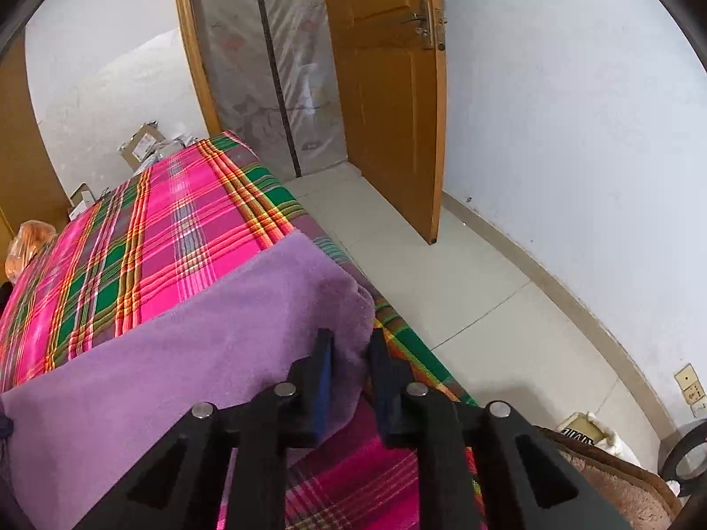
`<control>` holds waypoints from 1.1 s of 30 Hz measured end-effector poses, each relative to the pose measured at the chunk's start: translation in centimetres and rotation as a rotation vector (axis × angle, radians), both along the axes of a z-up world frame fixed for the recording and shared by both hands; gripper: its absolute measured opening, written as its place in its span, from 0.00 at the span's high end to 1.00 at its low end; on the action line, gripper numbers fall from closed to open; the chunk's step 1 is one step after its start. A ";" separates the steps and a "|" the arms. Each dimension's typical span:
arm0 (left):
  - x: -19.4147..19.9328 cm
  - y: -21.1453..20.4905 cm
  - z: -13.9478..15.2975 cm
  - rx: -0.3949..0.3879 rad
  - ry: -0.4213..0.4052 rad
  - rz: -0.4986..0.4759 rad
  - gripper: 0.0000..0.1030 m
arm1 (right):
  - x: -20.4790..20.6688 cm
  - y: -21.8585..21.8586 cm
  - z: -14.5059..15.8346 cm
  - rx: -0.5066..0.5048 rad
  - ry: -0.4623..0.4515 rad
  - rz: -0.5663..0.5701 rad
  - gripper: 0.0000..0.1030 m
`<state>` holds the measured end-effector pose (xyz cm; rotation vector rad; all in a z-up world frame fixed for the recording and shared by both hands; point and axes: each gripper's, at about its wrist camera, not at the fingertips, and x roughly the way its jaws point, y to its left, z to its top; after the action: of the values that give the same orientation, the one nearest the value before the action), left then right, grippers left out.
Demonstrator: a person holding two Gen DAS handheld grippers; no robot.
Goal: Fold clothes
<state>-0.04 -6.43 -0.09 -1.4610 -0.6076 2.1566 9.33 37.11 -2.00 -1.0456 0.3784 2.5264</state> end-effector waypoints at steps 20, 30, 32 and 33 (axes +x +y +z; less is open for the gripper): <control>-0.5 0.3 0.3 -0.030 -0.027 0.012 0.73 | 2.7 -7.2 4.5 0.041 0.194 0.274 0.86; -0.4 0.3 0.5 -0.029 -0.031 0.021 0.73 | 3.5 -12.2 6.0 0.062 0.212 0.427 0.86; -0.4 0.2 0.5 -0.028 -0.030 0.022 0.73 | 3.5 -13.1 5.8 0.055 0.208 0.451 0.86; -0.4 0.2 0.5 -0.029 -0.030 0.021 0.73 | 3.6 -13.6 5.7 0.052 0.206 0.463 0.86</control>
<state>-0.40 -6.18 0.43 -1.5106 -0.6073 2.1721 12.92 23.55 3.74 -0.9411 0.1318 3.0505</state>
